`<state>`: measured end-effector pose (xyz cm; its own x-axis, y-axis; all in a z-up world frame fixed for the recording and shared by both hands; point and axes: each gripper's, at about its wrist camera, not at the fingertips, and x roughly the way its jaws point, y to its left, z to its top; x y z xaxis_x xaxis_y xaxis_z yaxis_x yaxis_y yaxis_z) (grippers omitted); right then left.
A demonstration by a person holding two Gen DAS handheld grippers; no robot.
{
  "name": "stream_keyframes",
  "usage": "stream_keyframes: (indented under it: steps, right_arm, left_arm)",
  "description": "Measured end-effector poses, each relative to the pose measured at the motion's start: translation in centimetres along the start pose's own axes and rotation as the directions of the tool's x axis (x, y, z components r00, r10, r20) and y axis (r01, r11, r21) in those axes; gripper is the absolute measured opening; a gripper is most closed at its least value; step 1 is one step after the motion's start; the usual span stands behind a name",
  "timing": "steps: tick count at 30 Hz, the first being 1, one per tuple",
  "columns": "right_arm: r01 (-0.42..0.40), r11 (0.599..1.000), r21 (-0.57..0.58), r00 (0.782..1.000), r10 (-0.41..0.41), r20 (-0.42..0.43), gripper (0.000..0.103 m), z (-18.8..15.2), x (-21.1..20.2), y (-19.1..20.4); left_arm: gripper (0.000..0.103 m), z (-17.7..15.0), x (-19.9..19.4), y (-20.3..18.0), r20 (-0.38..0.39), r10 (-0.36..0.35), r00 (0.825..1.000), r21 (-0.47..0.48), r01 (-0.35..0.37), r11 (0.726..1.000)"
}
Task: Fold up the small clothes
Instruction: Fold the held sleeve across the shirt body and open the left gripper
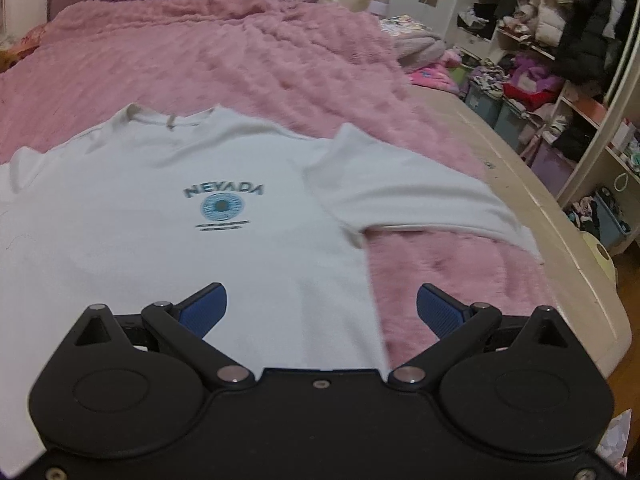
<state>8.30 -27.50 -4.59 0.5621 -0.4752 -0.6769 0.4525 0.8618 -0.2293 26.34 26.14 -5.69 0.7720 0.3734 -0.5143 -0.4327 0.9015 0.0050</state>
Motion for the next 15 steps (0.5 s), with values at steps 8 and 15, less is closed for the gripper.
stream_keyframes:
  steps: [8,15]
  right_arm:
    - [0.092,0.994,0.052,0.995,-0.094,0.023,0.100,-0.5,0.4,-8.2]
    - [0.119,0.981,0.154,0.993,-0.120,0.002,0.100,-2.1,2.4,-16.2]
  left_arm:
    - [0.008,1.0,-6.5,-11.8,0.047,-0.195,0.980,0.096,0.189,0.977]
    - [0.008,-1.0,-10.8,-26.3,0.093,-0.304,0.948,0.254,0.273,0.928]
